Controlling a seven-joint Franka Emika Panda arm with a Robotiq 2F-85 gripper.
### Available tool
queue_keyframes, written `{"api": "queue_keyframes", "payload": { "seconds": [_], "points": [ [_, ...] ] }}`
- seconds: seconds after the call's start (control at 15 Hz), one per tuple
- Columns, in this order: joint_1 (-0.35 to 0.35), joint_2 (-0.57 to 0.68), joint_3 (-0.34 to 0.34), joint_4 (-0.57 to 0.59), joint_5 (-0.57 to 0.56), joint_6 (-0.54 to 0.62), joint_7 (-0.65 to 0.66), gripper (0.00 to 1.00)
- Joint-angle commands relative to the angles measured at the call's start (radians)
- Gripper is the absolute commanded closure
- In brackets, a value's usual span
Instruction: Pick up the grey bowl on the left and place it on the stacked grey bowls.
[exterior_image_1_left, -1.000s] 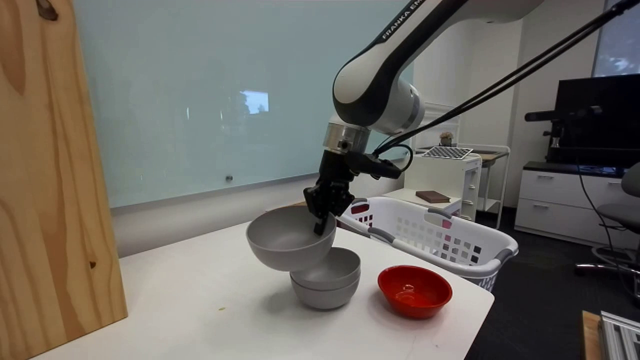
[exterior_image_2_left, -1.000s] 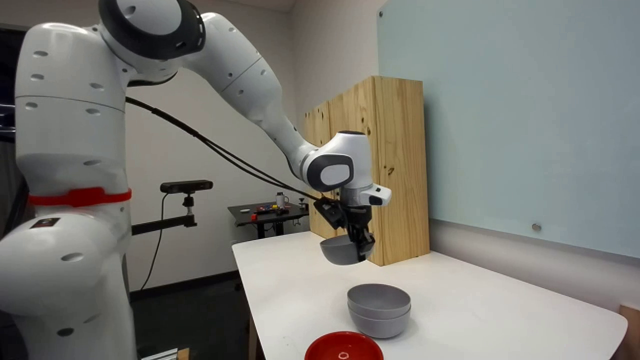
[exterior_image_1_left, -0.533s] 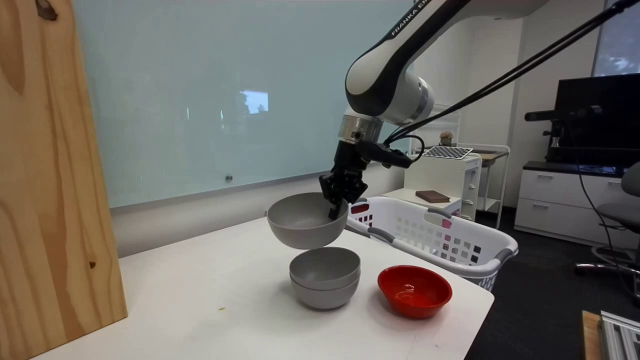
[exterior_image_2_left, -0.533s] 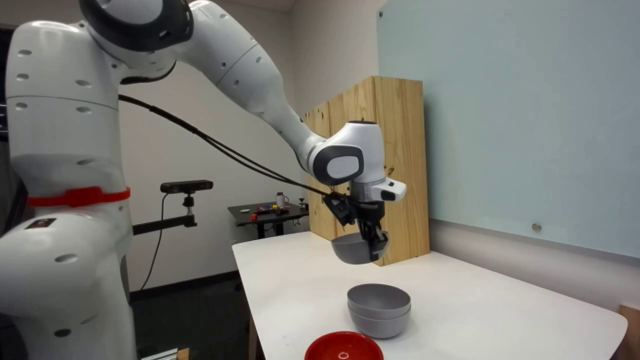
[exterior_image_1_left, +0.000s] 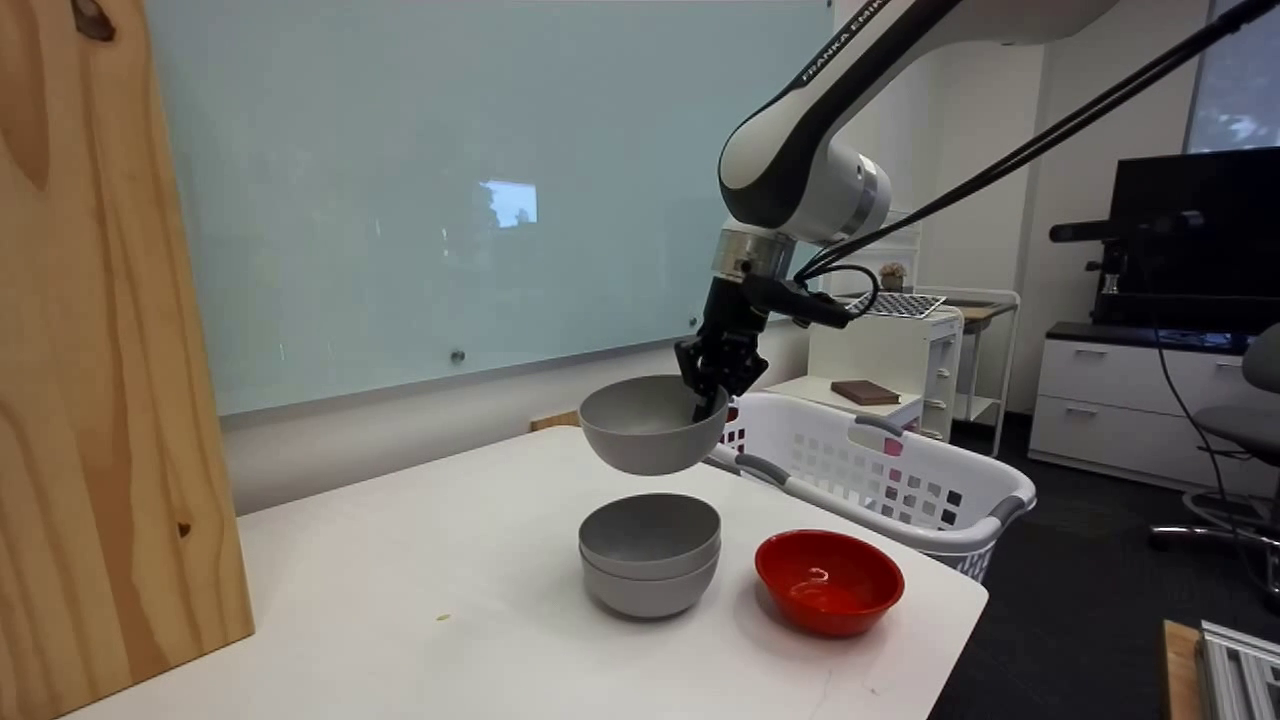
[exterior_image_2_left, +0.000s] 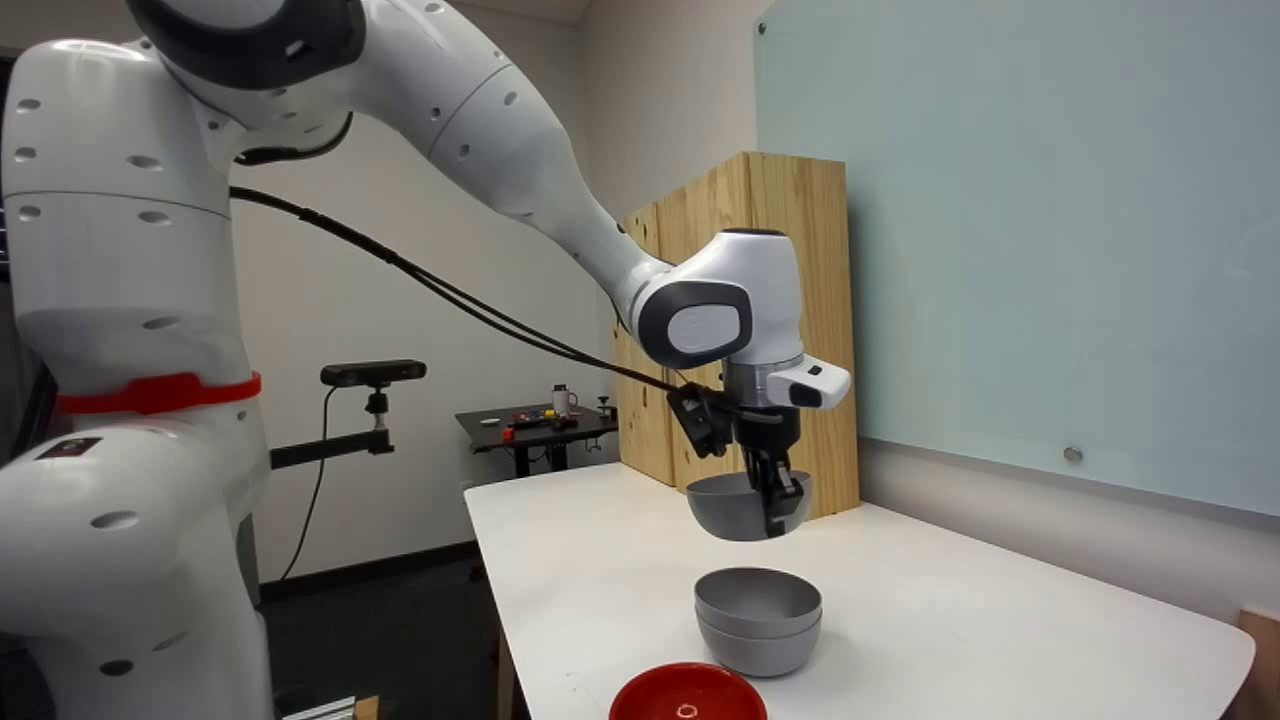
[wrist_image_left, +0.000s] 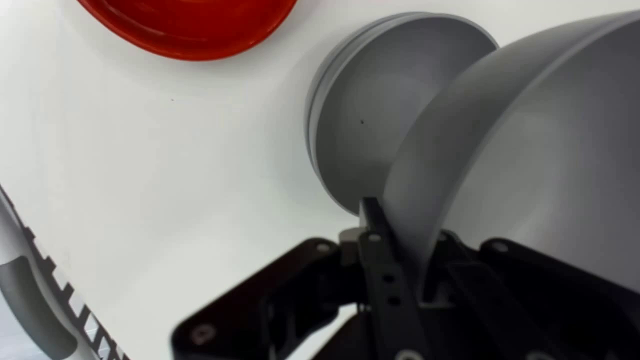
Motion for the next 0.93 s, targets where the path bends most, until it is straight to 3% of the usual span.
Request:
{"api": "queue_keyframes", "payload": {
  "seconds": [0.0,0.53,0.87],
  "points": [
    [-0.012,-0.002,-0.011,-0.037,0.025,-0.005,-0.026,0.97],
    [-0.020,0.004,-0.026,-0.080,0.017,0.007,-0.034,0.97],
    [-0.016,0.004,-0.020,-0.110,0.041,0.060,-0.102,0.97]
  ]
}}
